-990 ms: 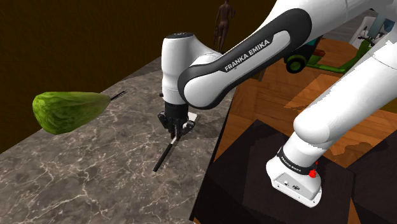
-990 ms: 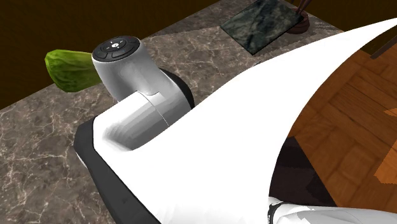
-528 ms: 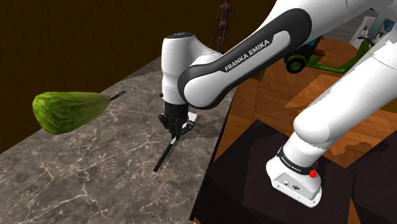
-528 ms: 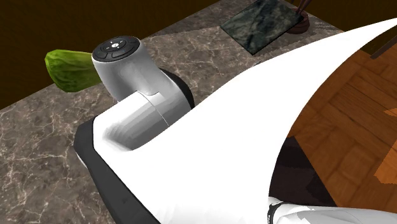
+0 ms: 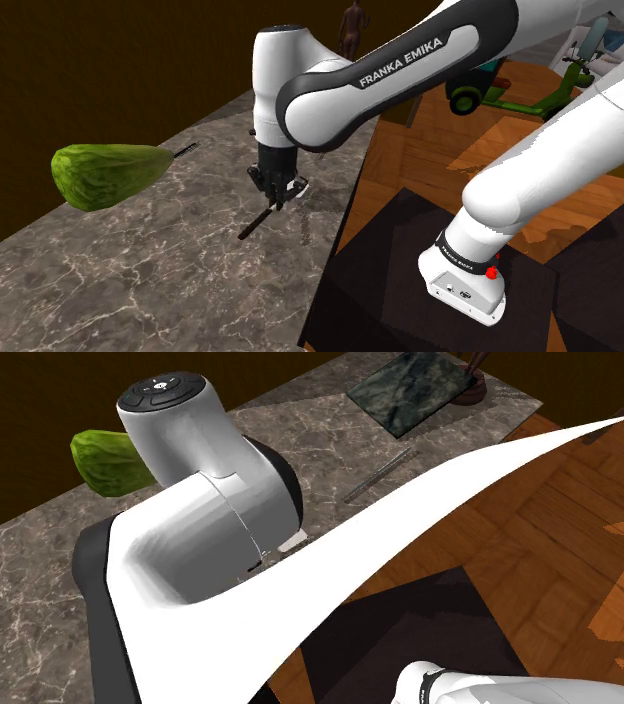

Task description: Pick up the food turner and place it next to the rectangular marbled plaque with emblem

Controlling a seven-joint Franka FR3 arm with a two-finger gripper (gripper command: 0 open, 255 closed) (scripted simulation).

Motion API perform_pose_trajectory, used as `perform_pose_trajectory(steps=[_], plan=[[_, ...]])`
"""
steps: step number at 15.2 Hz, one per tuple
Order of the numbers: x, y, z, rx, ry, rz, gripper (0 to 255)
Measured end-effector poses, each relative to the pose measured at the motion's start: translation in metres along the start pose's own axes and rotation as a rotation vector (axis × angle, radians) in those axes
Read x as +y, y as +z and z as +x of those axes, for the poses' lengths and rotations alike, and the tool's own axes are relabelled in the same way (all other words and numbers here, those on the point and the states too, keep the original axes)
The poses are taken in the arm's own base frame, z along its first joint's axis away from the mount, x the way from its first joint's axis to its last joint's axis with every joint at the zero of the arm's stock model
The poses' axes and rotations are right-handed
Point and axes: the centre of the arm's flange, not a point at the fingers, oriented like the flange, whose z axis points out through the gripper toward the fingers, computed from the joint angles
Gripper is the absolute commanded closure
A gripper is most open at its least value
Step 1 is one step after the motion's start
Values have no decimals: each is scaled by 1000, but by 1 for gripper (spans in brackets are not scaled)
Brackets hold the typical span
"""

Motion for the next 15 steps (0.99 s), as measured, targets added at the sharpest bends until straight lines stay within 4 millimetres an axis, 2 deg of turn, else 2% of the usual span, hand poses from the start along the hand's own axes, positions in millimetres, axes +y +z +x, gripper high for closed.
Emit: perform_pose_trajectory(steps=[15], plan=[[0, -80, -5, 0, 0, 0, 255]])
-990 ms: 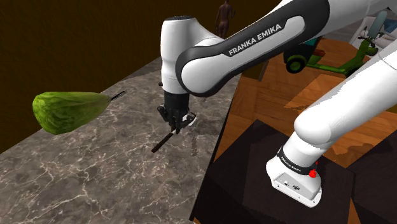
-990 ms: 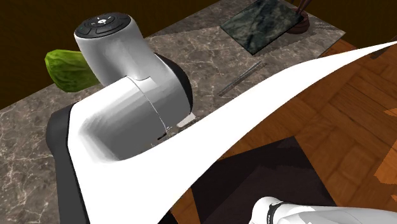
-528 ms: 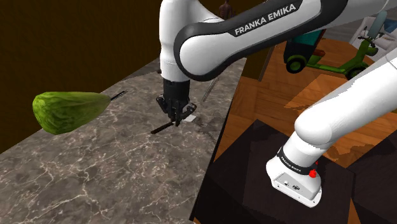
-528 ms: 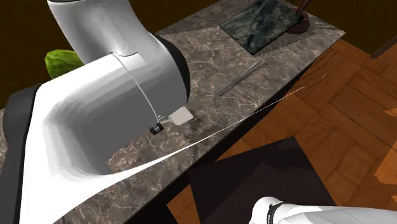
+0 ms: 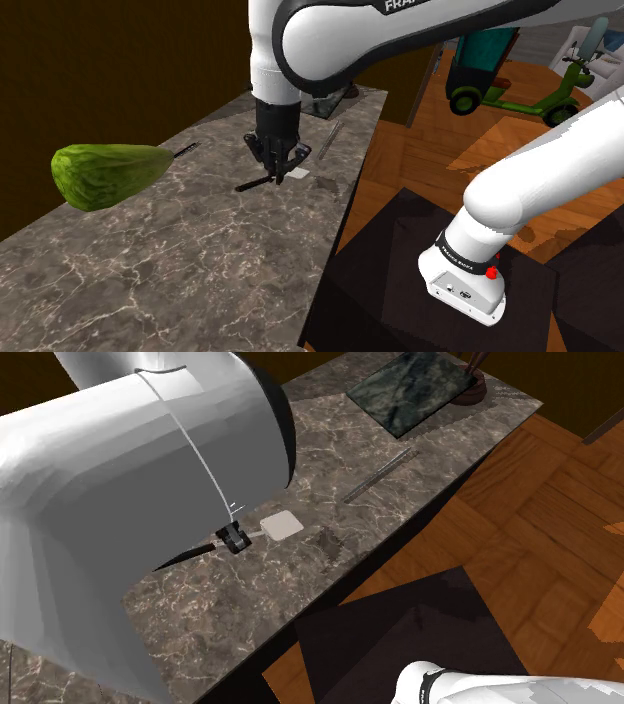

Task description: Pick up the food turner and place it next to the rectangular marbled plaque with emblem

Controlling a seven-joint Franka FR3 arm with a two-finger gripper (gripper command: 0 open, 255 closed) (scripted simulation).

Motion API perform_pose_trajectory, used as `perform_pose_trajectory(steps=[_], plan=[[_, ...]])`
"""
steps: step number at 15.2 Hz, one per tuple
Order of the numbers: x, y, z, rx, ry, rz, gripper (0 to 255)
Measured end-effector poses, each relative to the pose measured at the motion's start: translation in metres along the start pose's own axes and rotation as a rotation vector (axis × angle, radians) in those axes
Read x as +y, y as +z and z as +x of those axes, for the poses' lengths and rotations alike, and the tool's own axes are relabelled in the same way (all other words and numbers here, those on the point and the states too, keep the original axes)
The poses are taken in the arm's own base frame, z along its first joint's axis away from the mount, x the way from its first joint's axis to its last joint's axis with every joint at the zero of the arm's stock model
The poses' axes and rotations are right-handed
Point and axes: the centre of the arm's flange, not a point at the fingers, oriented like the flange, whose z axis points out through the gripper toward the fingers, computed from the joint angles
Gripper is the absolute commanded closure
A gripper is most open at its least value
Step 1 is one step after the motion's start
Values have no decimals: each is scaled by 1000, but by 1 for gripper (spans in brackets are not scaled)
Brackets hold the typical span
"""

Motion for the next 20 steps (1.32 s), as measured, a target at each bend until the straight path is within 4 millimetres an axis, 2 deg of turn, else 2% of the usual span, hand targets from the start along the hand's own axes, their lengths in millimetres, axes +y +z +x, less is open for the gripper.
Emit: perform_pose_trajectory(steps=[5, 7, 8, 20], plan=[[1, -25, -2, 0, 0, 0, 255], [3, -29, 13, 0, 1, 0, 255], [0, -30, 27, 0, 1, 0, 255], [20, -42, 181, 0, 1, 0, 255]])
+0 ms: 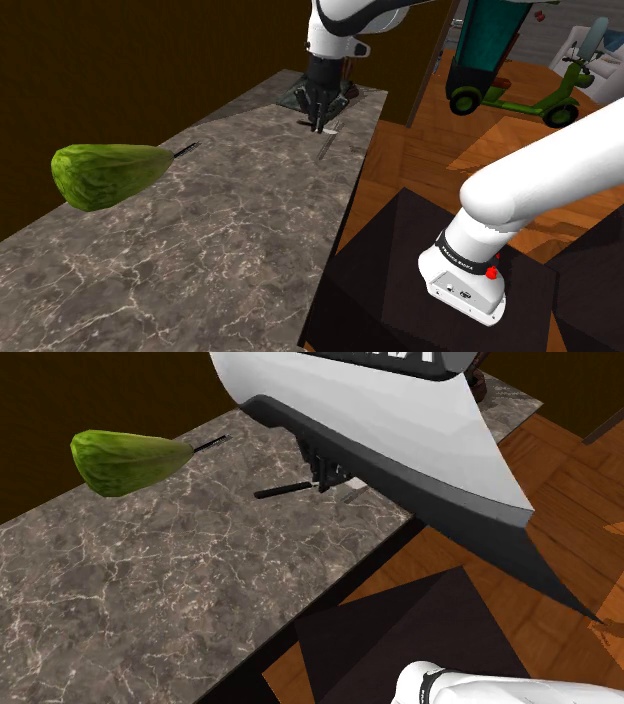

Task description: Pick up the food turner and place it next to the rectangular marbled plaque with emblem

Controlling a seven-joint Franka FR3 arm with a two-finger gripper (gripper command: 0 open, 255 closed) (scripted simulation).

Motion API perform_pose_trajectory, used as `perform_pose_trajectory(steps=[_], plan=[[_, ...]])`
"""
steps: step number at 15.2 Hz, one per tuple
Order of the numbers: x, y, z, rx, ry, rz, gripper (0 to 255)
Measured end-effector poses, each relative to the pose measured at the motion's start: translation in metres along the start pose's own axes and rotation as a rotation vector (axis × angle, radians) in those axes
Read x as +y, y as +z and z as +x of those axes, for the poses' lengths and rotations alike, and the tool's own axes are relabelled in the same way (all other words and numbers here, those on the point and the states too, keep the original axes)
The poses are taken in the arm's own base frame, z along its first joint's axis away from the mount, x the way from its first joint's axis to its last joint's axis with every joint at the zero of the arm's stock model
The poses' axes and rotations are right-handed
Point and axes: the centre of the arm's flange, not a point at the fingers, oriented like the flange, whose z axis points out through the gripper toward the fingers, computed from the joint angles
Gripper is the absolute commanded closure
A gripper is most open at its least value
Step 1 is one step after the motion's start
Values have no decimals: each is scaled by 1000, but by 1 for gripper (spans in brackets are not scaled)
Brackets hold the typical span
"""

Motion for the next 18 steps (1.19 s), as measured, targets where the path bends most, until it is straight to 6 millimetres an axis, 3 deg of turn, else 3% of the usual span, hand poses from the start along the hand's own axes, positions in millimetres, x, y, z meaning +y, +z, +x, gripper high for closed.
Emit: perform_pose_trajectory(steps=[18], plan=[[27, -16, 235, 0, -1, 0, 255]])
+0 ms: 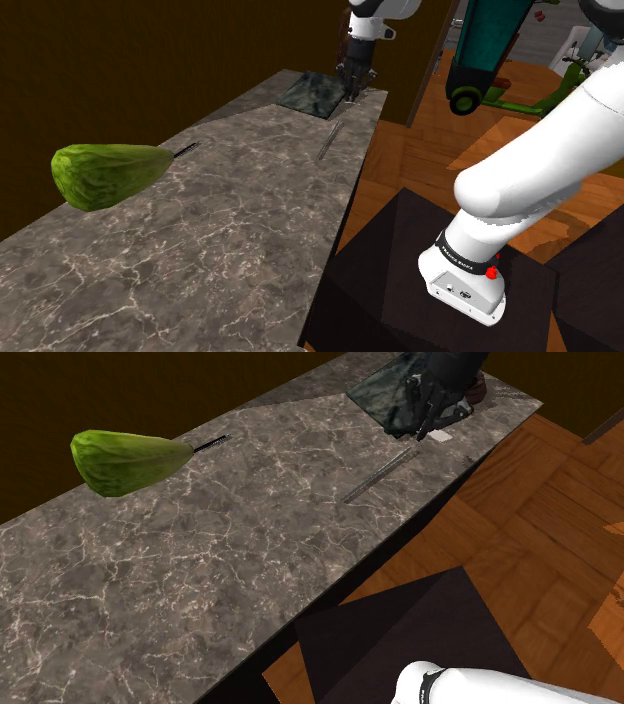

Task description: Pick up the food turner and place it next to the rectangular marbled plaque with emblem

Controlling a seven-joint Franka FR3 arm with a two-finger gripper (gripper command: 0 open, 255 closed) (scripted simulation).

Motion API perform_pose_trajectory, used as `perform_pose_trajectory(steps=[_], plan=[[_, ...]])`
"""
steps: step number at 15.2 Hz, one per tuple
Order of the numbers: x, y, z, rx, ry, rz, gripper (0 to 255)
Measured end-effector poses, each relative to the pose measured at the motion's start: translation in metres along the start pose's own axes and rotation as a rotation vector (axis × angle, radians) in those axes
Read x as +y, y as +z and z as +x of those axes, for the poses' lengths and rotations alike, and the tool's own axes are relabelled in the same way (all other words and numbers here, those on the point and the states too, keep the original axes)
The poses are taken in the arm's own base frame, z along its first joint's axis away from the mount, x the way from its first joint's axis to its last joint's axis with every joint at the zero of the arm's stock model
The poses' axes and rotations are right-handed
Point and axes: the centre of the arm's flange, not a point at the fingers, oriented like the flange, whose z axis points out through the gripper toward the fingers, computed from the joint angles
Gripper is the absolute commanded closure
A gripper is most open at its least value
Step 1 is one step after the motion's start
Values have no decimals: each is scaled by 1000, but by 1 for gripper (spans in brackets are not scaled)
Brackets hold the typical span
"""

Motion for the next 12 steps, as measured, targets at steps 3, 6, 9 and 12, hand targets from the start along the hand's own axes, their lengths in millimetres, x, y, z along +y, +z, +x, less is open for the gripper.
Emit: perform_pose_trajectory(steps=[3, 6, 9, 12], plan=[[5, 0, 41, 0, 0, 0, 255], [8, -1, 80, 0, 0, 0, 255], [13, -3, 118, 0, 0, 0, 255], [15, -8, 157, 0, 0, 0, 255]])
